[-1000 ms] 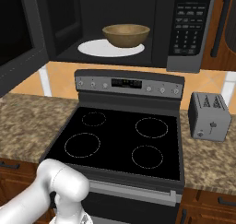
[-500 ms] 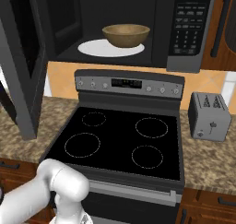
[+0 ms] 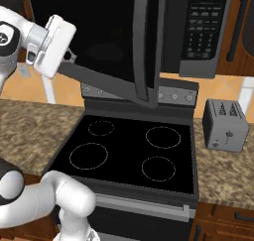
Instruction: Open the microwave, place the bowl with waffle inside the microwave, then close the microwave door and turn it on.
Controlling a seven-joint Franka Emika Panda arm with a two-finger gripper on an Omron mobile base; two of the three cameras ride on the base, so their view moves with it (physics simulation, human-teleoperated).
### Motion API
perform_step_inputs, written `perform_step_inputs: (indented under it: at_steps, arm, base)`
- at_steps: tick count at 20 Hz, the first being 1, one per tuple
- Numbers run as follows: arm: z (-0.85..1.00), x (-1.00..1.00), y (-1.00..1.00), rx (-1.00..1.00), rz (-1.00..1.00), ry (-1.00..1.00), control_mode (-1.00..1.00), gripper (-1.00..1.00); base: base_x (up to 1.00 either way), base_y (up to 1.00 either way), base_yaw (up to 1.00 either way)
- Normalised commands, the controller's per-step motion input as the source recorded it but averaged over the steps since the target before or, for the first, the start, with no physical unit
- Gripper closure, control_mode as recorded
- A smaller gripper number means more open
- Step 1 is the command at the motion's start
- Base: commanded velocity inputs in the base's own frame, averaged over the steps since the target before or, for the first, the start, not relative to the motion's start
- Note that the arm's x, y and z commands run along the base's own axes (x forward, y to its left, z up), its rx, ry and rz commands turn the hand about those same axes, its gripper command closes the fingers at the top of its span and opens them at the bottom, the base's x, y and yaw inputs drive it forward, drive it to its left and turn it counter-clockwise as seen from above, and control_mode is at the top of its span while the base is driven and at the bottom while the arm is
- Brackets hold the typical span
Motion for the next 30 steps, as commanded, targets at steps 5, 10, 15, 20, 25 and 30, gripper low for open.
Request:
perform_step_inputs:
  at_steps: [5,10,15,20,25,30]
  arm:
    - [0.00,1.00,-1.00,0.35,0.22,-0.06,-1.00,1.00]
    - [0.00,1.00,-0.98,0.27,0.30,0.00,-1.00,1.00]
    - [-0.01,1.00,-0.84,0.18,0.34,0.01,-1.00,1.00]
    - [-0.51,-0.10,-0.90,0.07,0.53,-0.11,-1.00,1.00]
    - [-1.00,-1.00,-0.80,0.09,0.43,-0.40,-1.00,1.00]
    - [-0.97,-1.00,-0.48,0.01,0.35,-0.56,-1.00,1.00]
  base:
    - [0.00,0.00,0.00]
    - [0.00,0.00,0.00]
    - [0.00,0.00,0.00]
    - [0.00,0.00,0.00]
    - [0.00,0.00,0.00]
    - [0.00,0.00,0.00]
